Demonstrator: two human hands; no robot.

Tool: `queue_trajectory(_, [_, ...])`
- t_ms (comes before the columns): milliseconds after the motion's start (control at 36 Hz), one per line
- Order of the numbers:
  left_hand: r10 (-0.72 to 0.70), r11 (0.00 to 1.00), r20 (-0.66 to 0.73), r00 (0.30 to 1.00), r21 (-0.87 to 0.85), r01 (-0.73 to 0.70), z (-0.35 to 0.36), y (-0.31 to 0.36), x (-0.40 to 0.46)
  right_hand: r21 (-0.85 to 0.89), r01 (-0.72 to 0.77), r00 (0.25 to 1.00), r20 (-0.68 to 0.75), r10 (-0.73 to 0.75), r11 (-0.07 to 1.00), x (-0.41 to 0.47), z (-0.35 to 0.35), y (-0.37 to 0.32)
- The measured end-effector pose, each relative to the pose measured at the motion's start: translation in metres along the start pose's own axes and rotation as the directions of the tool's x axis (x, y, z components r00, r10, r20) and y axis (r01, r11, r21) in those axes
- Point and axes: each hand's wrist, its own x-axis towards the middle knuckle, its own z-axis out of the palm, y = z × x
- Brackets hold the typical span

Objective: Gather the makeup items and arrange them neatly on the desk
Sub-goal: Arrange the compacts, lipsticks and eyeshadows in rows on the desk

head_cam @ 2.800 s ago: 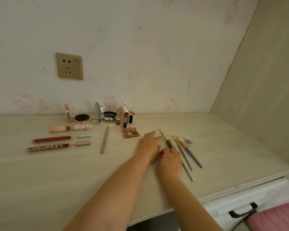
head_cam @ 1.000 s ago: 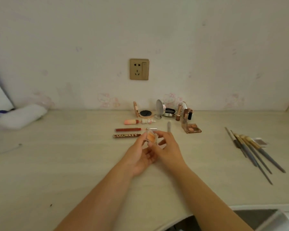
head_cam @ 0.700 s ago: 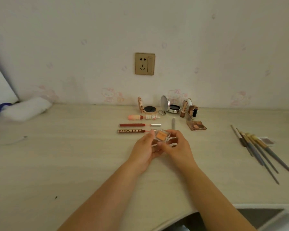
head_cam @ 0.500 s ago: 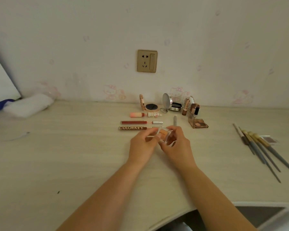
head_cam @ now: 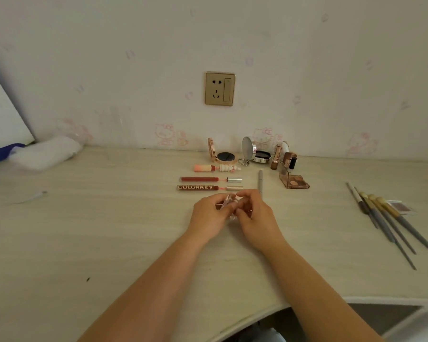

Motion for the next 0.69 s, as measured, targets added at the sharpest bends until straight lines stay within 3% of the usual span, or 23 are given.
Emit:
queue_trajectory(111, [-0.004, 0.999, -0.086, 0.996, -0.035, 0.001, 0.003, -0.001, 0.000, 0.011, -0.037, 0.999, -0.019, 0.037, 0.999, 0.003, 0.000, 0.002])
queue_trajectory(194, [-0.028, 0.970, -0.013, 1.000, -0.243, 0.024, 0.005, 0.005, -0.003, 0.031, -0.011, 1.000, -0.026, 0.012, 0.999, 0.003, -0.001, 0.001])
queue_trajectory(333, [-0.050, 0.897, 0.098, 0.994, -0.434, 0.088, 0.005, 0.010, -0.006, 0.276, -0.067, 0.992, -0.083, 0.094, 0.959, 0.003, -0.006, -0.001])
queue_trajectory(694, [-0.018, 0.887, 0.137, 0.990, -0.455, 0.079, 0.006, 0.012, -0.007, 0.333, -0.148, 0.977, -0.098, 0.191, 0.931, 0.008, -0.011, 0.004])
